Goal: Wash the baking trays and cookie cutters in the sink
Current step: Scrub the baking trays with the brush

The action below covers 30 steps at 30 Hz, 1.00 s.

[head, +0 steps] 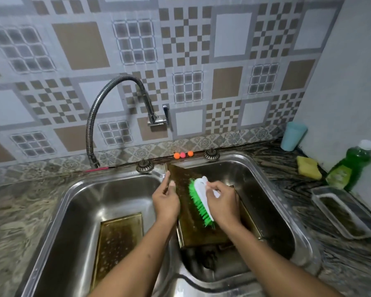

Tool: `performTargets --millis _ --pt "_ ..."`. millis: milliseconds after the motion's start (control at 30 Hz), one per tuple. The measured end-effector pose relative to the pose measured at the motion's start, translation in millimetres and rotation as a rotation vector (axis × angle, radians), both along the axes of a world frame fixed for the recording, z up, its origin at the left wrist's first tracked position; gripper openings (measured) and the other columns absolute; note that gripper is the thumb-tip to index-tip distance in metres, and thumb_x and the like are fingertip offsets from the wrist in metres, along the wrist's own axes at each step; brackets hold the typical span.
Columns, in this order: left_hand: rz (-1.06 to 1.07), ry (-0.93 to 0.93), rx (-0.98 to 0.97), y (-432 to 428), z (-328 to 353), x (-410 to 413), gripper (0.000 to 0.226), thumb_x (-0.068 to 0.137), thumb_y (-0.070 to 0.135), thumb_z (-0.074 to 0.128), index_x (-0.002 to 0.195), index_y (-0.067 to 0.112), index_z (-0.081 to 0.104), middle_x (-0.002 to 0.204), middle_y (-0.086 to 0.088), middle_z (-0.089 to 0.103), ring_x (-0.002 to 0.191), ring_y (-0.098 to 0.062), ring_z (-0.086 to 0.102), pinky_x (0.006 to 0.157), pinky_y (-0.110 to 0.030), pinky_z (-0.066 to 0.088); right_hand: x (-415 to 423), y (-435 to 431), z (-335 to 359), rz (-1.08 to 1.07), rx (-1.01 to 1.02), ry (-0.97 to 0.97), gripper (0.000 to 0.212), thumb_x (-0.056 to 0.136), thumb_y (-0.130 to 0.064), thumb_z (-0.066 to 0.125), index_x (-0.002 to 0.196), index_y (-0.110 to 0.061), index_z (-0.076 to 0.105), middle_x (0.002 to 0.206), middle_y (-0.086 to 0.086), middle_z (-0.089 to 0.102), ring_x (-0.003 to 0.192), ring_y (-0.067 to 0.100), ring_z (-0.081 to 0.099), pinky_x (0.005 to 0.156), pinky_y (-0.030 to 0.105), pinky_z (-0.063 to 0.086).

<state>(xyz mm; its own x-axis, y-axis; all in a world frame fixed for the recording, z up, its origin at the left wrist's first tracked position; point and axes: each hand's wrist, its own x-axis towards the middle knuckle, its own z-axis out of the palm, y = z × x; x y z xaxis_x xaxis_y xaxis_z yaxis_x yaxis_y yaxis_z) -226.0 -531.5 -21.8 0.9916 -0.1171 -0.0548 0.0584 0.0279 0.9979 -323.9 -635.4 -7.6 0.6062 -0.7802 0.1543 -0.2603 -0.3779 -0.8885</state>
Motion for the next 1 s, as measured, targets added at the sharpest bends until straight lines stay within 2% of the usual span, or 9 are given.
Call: performTargets --millis 133,300,433,533,600,700,767,900,1000 --pt "0.007 -0.016 -0.020 1 -7 10 0.036 0.101 0.010 0.056 0.134 0.020 0.063 0.124 0.005 0.067 0.064 0.018 0.057 0.063 -0.001 0.042 -5 27 -4 0.035 0.004 -0.034 0.012 0.087 -0.028 0.064 0.095 -0.027 0.074 0.098 -0.014 0.075 0.092 0.008 0.068 0.079 0.028 0.054" --pt "0.051 0.049 -0.028 6 -18 8 0.037 0.101 0.012 0.057 0.136 0.022 0.062 0.096 0.023 0.069 0.055 0.009 0.050 0.054 0.000 0.038 -20 22 -23 -0.074 0.068 -0.027 0.008 0.089 -0.023 0.066 0.089 -0.024 0.074 0.090 -0.011 0.075 0.091 0.014 0.068 0.077 0.028 0.053" --pt "0.036 0.055 0.006 0 -17 7 0.036 0.101 0.013 0.057 0.135 0.021 0.063 0.120 0.008 0.070 0.075 0.016 0.053 0.063 0.003 0.039 -32 41 -27 0.054 0.056 -0.048 0.008 0.091 -0.026 0.065 0.088 -0.026 0.073 0.091 -0.017 0.074 0.087 -0.001 0.067 0.075 0.025 0.055" --pt "0.077 0.066 -0.013 3 -18 7 0.037 0.101 0.014 0.058 0.136 0.023 0.061 0.091 0.021 0.066 0.052 0.012 0.051 0.055 0.002 0.036 -45 17 -41 -0.071 0.095 0.016 0.011 0.091 -0.024 0.065 0.082 -0.028 0.071 0.083 -0.014 0.073 0.084 0.011 0.068 0.072 0.032 0.056" --pt "0.067 0.062 -0.005 -4 -15 4 0.037 0.101 0.016 0.057 0.137 0.026 0.061 0.095 0.014 0.068 0.044 0.009 0.046 0.051 -0.002 0.035 -43 18 -34 -0.020 0.090 -0.030 0.011 0.092 -0.022 0.065 0.084 -0.026 0.072 0.088 -0.015 0.074 0.089 0.005 0.069 0.074 0.026 0.056" --pt "0.079 0.066 0.019 -15 -12 -1 0.036 0.101 0.015 0.057 0.136 0.024 0.061 0.123 0.008 0.066 0.070 0.011 0.058 0.064 -0.003 0.042 -47 27 -28 0.105 0.093 -0.070 0.010 0.093 -0.020 0.065 0.089 -0.023 0.074 0.097 -0.018 0.074 0.096 -0.006 0.066 0.080 0.015 0.054" --pt "0.097 0.072 0.009 -16 -12 -5 0.037 0.101 0.015 0.057 0.137 0.024 0.060 0.134 0.003 0.063 0.095 0.003 0.063 0.079 -0.005 0.042 -57 5 -39 0.023 0.098 -0.011 0.010 0.092 -0.024 0.065 0.086 -0.027 0.072 0.088 -0.017 0.074 0.087 0.002 0.068 0.075 0.029 0.057" --pt "0.108 0.061 0.028 -29 -14 -17 0.037 0.101 0.015 0.057 0.137 0.022 0.060 0.121 0.012 0.060 0.064 0.022 0.056 0.059 0.005 0.036 -62 -9 -32 0.100 0.109 -0.038 0.014 0.092 -0.020 0.066 0.082 -0.028 0.071 0.087 -0.020 0.073 0.088 -0.001 0.068 0.074 0.020 0.055" --pt "0.146 0.075 0.027 -35 -10 -26 0.037 0.101 0.016 0.058 0.137 0.024 0.060 0.127 0.005 0.067 0.090 0.006 0.063 0.078 -0.006 0.044 -70 -20 -30 0.167 0.099 -0.042 0.014 0.093 -0.020 0.065 0.082 -0.027 0.070 0.088 -0.019 0.073 0.091 0.000 0.068 0.076 0.021 0.055"
